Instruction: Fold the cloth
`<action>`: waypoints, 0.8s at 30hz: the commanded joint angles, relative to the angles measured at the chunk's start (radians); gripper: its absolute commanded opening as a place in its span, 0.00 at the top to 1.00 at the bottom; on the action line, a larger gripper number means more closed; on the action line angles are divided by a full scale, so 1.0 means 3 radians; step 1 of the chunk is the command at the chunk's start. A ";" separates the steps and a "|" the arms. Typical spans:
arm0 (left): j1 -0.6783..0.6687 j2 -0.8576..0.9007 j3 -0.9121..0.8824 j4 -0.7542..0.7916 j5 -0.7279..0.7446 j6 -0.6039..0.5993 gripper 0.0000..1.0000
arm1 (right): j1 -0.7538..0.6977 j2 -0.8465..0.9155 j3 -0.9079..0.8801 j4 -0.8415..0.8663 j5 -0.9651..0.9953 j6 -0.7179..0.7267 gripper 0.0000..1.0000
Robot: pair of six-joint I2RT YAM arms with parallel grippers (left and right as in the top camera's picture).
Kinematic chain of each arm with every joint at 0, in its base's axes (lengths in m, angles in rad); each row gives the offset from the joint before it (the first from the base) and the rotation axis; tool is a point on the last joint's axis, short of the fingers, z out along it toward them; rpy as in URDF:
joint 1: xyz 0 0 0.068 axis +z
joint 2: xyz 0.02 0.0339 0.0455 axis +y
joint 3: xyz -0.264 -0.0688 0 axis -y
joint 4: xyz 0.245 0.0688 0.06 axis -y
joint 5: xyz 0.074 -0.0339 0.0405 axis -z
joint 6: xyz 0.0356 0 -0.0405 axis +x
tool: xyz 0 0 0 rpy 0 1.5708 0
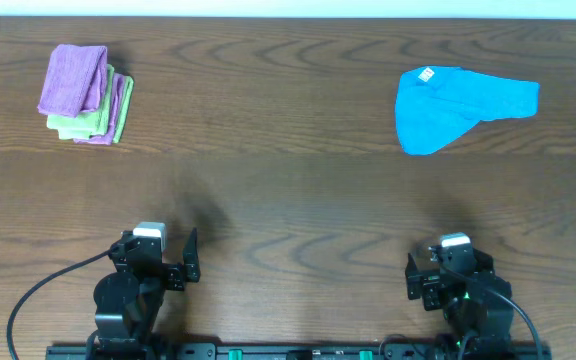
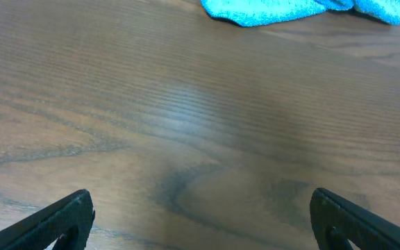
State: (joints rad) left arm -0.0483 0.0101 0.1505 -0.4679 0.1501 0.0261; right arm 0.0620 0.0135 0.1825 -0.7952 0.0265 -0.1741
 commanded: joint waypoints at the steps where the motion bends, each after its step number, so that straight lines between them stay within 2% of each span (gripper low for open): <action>1: 0.0013 -0.0019 -0.0058 -0.0006 -0.0013 -0.0013 0.05 | -0.0028 -0.0025 -0.0023 -0.0003 -0.0014 -0.0047 0.01; 20: 0.0013 -0.0019 -0.0058 -0.0006 -0.0011 -0.0013 0.05 | -0.0028 -0.0025 -0.0023 0.0004 -0.0013 -0.0048 0.01; 22: 0.0013 -0.0019 -0.0058 -0.0006 -0.0013 -0.0014 0.05 | -0.0028 -0.0025 -0.0024 0.0159 -0.0197 0.0036 0.01; 24: 0.0013 -0.0019 -0.0058 -0.0008 -0.0013 -0.0014 0.05 | -0.0028 -0.0025 -0.0024 0.0549 -0.0530 0.0209 0.01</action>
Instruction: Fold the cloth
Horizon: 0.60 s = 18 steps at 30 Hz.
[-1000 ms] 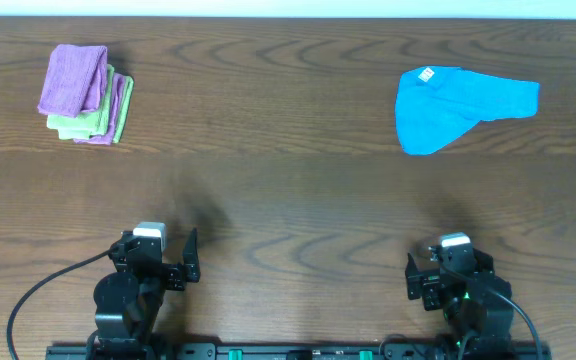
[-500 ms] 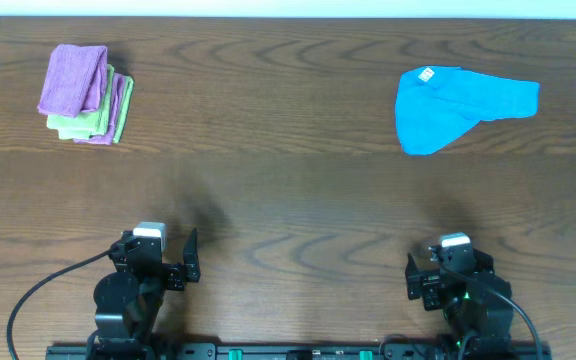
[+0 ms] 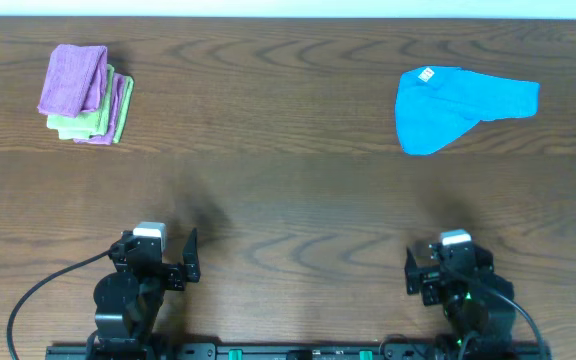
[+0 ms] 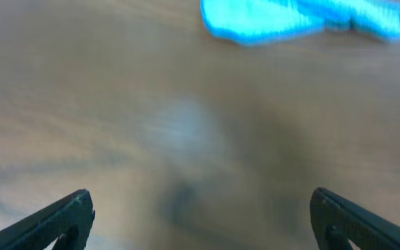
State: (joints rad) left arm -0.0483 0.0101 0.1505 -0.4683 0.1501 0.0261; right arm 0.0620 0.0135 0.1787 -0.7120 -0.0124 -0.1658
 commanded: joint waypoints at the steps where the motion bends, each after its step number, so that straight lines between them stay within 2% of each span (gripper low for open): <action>1: 0.0013 -0.0019 -0.0058 -0.0006 -0.0011 -0.0013 0.05 | -0.0028 -0.0025 -0.0010 0.0378 -0.0467 0.0282 0.01; 7: 0.0013 -0.0019 -0.0058 -0.0005 -0.0013 -0.0014 0.05 | -0.0028 -0.0025 -0.0011 0.0519 -0.0655 0.0842 0.01; 14: 0.0013 -0.0019 -0.0058 -0.0005 -0.0013 -0.0014 0.04 | -0.0028 0.0071 -0.0061 0.1330 -0.0331 0.1551 0.01; 18: 0.0013 -0.0019 -0.0058 -0.0005 -0.0013 -0.0013 0.05 | -0.0028 0.0542 -0.0060 0.1851 -0.0229 0.1625 0.01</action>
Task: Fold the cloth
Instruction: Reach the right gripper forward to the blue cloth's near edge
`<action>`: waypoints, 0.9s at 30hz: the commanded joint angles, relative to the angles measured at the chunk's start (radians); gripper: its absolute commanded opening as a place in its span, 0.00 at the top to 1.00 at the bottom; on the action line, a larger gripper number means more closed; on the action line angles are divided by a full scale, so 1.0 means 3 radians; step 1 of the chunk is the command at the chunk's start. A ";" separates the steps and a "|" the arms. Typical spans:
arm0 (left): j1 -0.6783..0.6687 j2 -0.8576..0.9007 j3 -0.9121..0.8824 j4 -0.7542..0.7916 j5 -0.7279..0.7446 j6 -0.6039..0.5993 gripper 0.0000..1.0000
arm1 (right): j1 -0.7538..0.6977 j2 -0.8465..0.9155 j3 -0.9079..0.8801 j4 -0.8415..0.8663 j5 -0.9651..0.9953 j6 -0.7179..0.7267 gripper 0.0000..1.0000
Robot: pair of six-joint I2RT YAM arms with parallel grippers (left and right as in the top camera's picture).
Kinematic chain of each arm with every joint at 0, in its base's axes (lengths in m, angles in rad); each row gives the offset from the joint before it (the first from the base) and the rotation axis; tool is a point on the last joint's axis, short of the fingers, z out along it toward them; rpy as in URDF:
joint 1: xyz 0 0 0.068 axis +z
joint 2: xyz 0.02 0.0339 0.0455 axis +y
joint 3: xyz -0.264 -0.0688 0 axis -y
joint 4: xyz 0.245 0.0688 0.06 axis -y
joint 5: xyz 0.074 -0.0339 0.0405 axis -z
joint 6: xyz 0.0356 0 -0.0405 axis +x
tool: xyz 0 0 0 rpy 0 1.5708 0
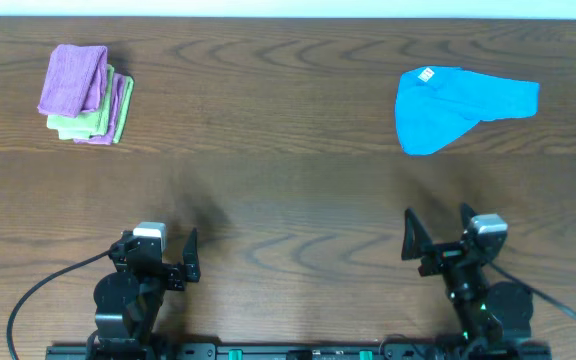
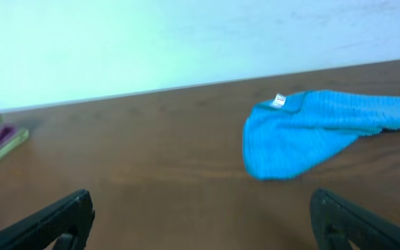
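Observation:
A crumpled blue cloth (image 1: 458,106) with a small white tag lies at the far right of the table; the right wrist view shows the blue cloth (image 2: 318,132) ahead and to the right. My right gripper (image 1: 436,232) stands open near the front edge, well short of the cloth, with its dark fingertips (image 2: 61,221) wide apart and nothing between them. Over at the front left, my left gripper (image 1: 192,254) rests low with nothing near it; its jaws do not show clearly.
A stack of folded purple and green cloths (image 1: 85,95) sits at the far left; the stack's edge shows at the left of the right wrist view. A pale wall (image 2: 186,42) rises behind the table's far edge.
My right arm has lifted and tilted up, so its camera now looks across the table to the wall instead of down at the wood. Its jaws stay open. The cloth has not moved.
My right gripper first rested low and open at the front right, looking down at the table. A moment later its view blurred as it moved. It now stands raised and facing the blue cloth. The left arm and both cloths stayed put.

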State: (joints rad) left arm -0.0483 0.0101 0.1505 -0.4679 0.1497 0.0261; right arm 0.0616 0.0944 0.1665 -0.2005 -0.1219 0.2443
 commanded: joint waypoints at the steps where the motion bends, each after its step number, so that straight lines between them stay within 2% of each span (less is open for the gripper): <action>1: 0.0013 -0.0019 -0.0058 -0.0006 -0.0011 -0.0014 0.04 | -0.0027 0.0463 -0.0018 0.0312 0.0136 0.0258 0.01; 7: 0.0013 -0.0019 -0.0058 -0.0006 -0.0011 -0.0014 0.05 | -0.0029 0.1831 0.0181 0.1167 0.0144 0.0257 0.01; 13: 0.0013 -0.0019 -0.0058 -0.0008 -0.0011 -0.0014 0.05 | -0.0029 0.3165 0.0937 0.1274 0.0144 0.0244 0.01; 20: 0.0013 -0.0019 -0.0058 -0.0008 -0.0011 -0.0014 0.05 | -0.0031 0.4265 0.2076 0.0539 0.0242 0.0245 0.01; 27: 0.0013 -0.0019 -0.0058 -0.0006 -0.0011 -0.0014 0.05 | -0.0031 0.4977 0.3028 -0.0449 0.0331 0.0243 0.01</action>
State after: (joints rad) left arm -0.0483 0.0101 0.1505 -0.4675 0.1497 0.0261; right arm 0.0601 1.5299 0.9859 -0.2844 -0.0460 0.3073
